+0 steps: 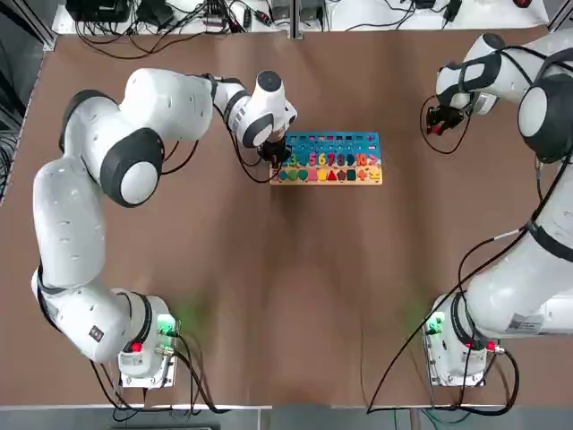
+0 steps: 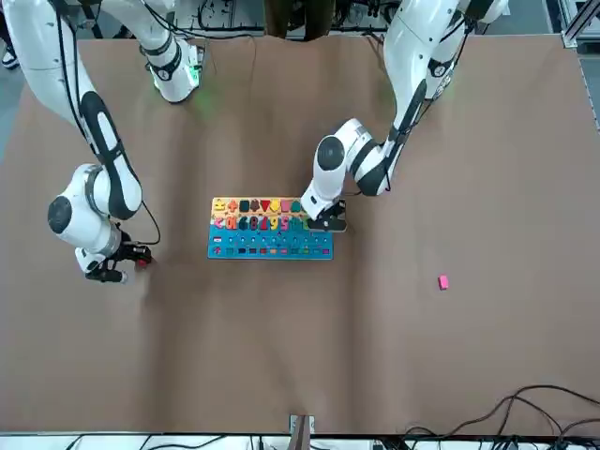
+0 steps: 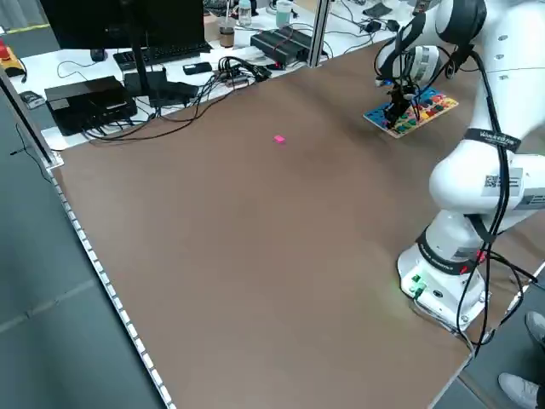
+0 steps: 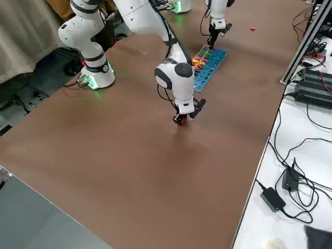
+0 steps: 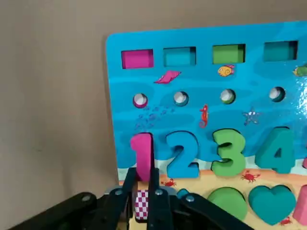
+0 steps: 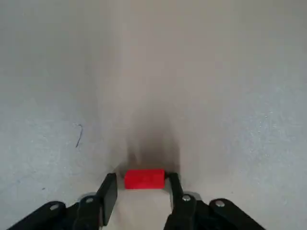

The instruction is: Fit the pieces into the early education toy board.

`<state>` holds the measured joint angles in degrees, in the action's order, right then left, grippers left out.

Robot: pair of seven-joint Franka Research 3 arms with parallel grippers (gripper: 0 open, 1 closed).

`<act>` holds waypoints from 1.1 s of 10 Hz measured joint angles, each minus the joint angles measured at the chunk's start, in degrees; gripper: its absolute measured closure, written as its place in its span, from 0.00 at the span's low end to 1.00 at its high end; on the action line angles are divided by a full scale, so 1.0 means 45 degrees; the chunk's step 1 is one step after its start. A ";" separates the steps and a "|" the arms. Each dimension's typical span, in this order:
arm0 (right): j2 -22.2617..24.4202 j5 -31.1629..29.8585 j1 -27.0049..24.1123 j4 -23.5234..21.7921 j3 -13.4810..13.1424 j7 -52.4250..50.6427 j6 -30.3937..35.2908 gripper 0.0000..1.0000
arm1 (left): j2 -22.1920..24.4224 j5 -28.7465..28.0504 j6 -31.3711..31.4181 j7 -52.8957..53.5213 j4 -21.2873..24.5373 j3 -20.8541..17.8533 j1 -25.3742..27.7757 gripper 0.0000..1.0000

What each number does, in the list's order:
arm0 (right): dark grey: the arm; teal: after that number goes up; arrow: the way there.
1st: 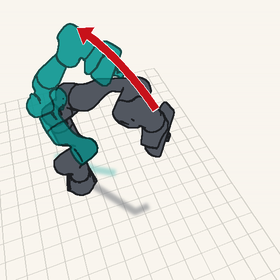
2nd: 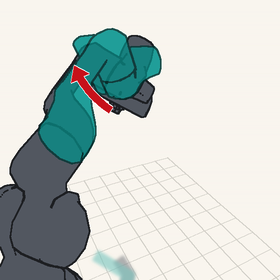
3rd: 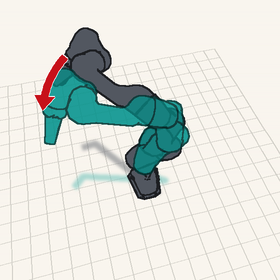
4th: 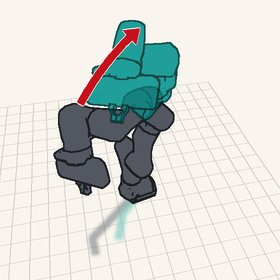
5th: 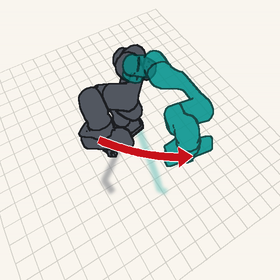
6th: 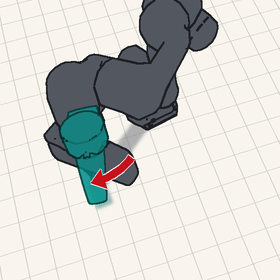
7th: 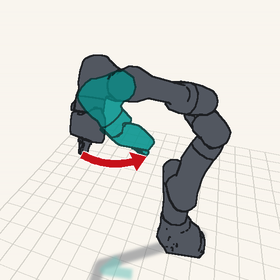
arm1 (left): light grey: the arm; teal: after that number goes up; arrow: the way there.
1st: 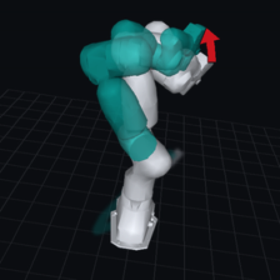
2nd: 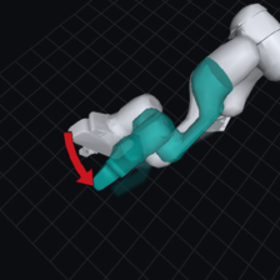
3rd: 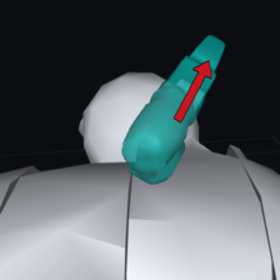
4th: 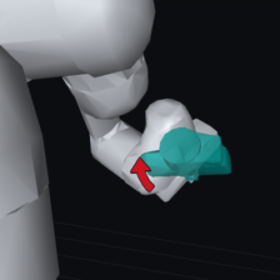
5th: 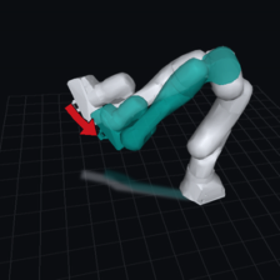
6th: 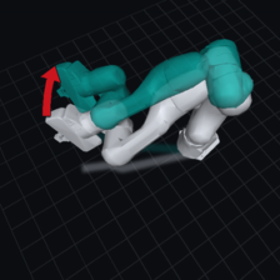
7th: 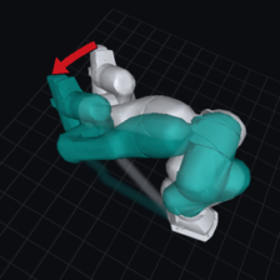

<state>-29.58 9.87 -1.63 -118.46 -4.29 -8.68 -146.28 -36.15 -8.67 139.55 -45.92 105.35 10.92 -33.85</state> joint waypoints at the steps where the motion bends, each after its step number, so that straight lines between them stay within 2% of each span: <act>1: 0.0003 0.0000 0.0000 0.0048 0.0000 -0.0007 0.0002 0.48 | 0.0000 0.0000 0.0000 -0.0007 -0.0001 0.0002 0.0000 0.87; 11: 0.0014 -0.0032 -0.0019 0.0124 -0.0021 -0.0205 0.0134 0.53 | -0.0003 0.0001 -0.0001 -0.0078 0.0007 0.0034 -0.0004 0.87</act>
<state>-29.51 9.72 -1.71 -117.90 -4.38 -9.60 -145.68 -36.16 -8.67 139.54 -46.27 105.39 11.07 -33.87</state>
